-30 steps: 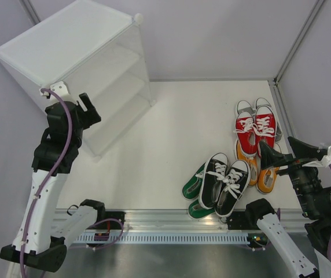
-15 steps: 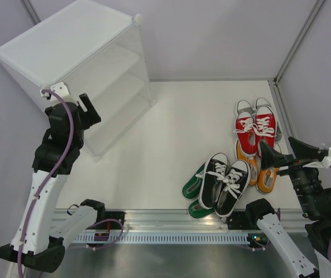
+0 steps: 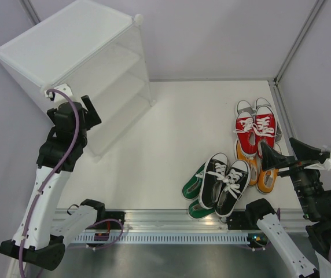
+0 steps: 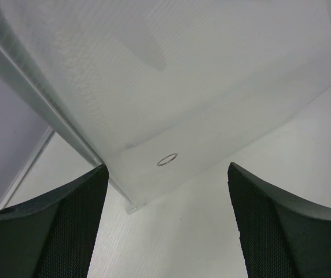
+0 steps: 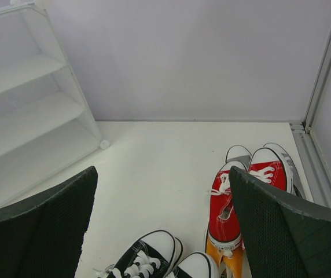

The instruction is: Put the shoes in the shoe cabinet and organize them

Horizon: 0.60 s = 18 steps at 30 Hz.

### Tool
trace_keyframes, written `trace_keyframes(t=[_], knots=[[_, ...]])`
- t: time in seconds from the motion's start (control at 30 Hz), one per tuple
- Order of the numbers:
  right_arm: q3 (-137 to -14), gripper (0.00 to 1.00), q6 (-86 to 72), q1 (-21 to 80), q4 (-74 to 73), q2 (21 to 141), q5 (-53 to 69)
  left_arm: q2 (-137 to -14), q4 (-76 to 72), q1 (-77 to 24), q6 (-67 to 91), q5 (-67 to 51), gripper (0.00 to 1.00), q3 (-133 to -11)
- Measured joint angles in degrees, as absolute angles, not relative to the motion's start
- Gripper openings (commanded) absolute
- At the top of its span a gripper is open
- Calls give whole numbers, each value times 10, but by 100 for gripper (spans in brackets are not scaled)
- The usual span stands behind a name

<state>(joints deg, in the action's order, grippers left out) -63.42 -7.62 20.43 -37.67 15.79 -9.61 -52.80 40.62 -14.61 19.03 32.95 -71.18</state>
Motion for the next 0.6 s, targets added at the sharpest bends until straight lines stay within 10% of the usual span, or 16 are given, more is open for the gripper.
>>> trace_keyframes(t=[0.6], knots=[[-631,98,-76,204,-377,157,-103,-528,406,-146,190,341,87,-712]])
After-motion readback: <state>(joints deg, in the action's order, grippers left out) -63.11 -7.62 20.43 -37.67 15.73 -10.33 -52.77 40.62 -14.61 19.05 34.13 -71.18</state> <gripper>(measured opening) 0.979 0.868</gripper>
